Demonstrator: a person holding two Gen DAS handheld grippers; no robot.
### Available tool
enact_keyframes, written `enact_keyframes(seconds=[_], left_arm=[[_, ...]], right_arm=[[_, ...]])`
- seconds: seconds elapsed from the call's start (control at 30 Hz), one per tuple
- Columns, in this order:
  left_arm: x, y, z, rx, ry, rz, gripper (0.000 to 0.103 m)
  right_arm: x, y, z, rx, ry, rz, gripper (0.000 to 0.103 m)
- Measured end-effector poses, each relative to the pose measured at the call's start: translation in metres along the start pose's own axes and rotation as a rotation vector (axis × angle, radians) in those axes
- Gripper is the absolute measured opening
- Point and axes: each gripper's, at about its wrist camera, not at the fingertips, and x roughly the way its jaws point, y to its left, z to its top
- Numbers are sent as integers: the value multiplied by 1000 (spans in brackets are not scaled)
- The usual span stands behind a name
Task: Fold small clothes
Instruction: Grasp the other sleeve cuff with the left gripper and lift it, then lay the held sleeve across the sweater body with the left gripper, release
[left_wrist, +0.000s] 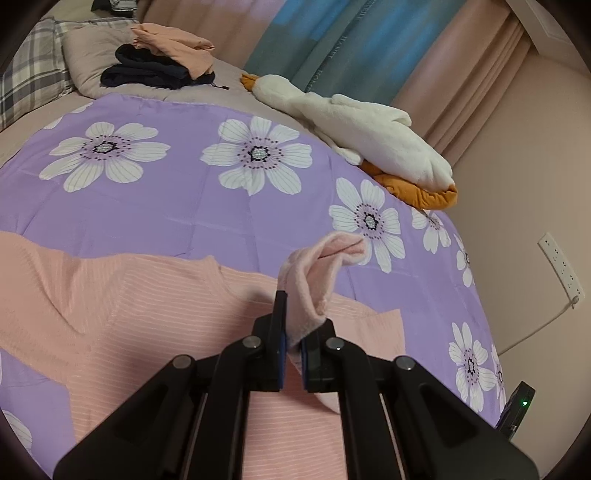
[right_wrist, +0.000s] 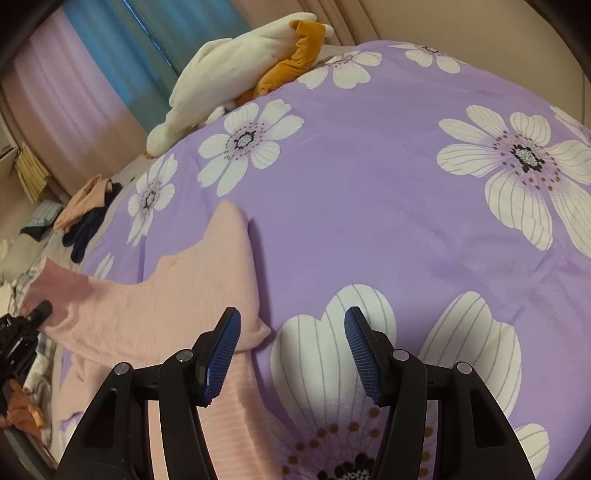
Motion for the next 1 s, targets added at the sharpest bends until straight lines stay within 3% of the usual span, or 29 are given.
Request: enact_keyframes(seconds=[0.43,0.83,1.0], left_arm=[[9,39,-13,-82,49,60,5],[31,71,-37,-115,153,155,7],[27,77,-35,-122,144,171,8]], right_arm=[[8,8,-4,-32,32,8,59],[13,11,-6,-41,46,4,59],[14,11,-8,-42,49,2,58]])
